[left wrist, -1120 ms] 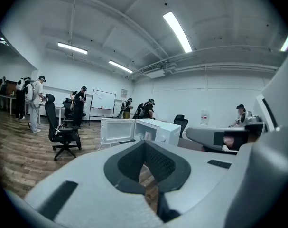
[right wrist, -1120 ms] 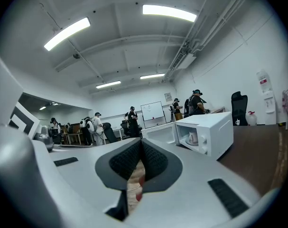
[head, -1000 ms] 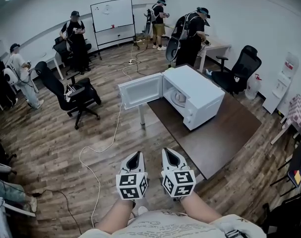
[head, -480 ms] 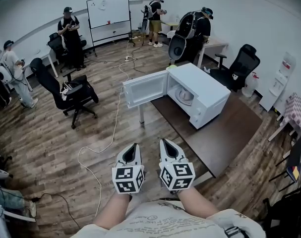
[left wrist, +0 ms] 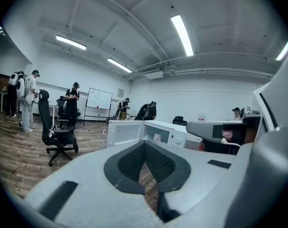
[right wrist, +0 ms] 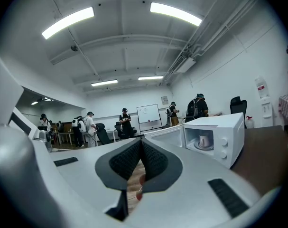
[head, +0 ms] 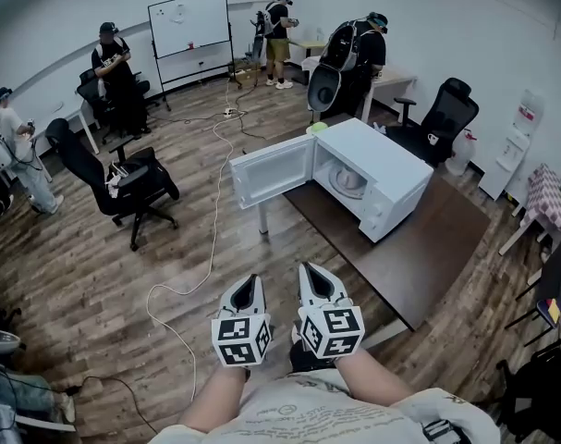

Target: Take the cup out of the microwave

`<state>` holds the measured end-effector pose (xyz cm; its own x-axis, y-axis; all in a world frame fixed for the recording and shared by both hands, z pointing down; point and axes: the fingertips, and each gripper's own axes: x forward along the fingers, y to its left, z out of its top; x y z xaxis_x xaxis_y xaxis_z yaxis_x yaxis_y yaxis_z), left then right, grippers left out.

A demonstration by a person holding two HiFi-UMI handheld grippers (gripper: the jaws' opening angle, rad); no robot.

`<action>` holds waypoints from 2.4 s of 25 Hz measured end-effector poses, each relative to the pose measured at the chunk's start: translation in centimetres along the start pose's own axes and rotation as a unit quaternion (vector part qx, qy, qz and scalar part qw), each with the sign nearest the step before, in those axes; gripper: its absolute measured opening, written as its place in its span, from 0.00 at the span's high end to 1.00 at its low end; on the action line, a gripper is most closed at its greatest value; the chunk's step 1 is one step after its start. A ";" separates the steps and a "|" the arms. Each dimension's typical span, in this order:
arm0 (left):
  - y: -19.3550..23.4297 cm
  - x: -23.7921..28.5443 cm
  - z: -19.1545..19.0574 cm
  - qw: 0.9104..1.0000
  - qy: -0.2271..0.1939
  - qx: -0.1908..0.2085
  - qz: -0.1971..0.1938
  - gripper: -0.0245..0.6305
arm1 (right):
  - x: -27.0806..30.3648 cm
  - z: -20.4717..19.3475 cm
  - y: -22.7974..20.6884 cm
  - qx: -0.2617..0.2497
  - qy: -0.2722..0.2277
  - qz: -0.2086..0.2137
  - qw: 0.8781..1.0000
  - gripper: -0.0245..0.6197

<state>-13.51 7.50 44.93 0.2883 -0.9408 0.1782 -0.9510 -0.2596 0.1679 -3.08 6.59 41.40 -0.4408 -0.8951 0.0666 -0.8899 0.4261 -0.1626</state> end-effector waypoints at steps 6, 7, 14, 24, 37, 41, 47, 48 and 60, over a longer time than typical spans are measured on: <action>0.8 2.4 0.1 1.000 0.003 0.011 -0.006 0.95 | 3.1 -0.3 -1.2 0.009 0.001 -0.005 1.000 0.94; 1.1 2.9 0.1 1.000 0.004 0.012 -0.005 0.95 | 3.7 -0.2 -1.6 0.010 0.000 -0.006 1.000 0.94; 3.2 7.6 0.3 1.000 0.016 0.006 0.002 0.95 | 8.3 -0.5 -4.8 0.020 0.004 -0.019 1.000 0.94; 3.2 18.5 2.7 0.999 0.030 0.023 -0.026 0.95 | 16.5 1.5 -11.8 0.023 0.002 -0.051 0.998 0.94; 3.0 33.5 6.0 0.996 0.035 0.041 -0.077 0.95 | 26.9 3.9 -21.2 0.015 -0.009 -0.103 0.995 0.94; 1.5 36.9 6.2 0.993 0.039 0.037 -0.105 0.95 | 28.7 3.6 -23.7 0.011 -0.002 -0.119 0.993 0.94; -0.9 40.2 5.0 0.985 0.061 0.041 -0.157 0.95 | 29.3 2.1 -26.7 0.004 0.009 -0.158 0.987 0.94; -1.0 40.8 4.7 0.983 0.063 0.040 -0.166 0.95 | 29.4 1.7 -27.1 0.002 0.012 -0.166 0.986 0.94; -2.0 48.0 4.9 0.954 0.092 0.066 -0.277 0.95 | 31.4 -2.1 -32.1 0.017 0.037 -0.296 0.954 0.93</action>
<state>1.73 -38.19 48.44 0.7543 -0.5995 0.2676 -0.6488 -0.7432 0.1637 11.37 -34.92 50.76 0.1300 -0.9654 0.2261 -0.9818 -0.1571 -0.1065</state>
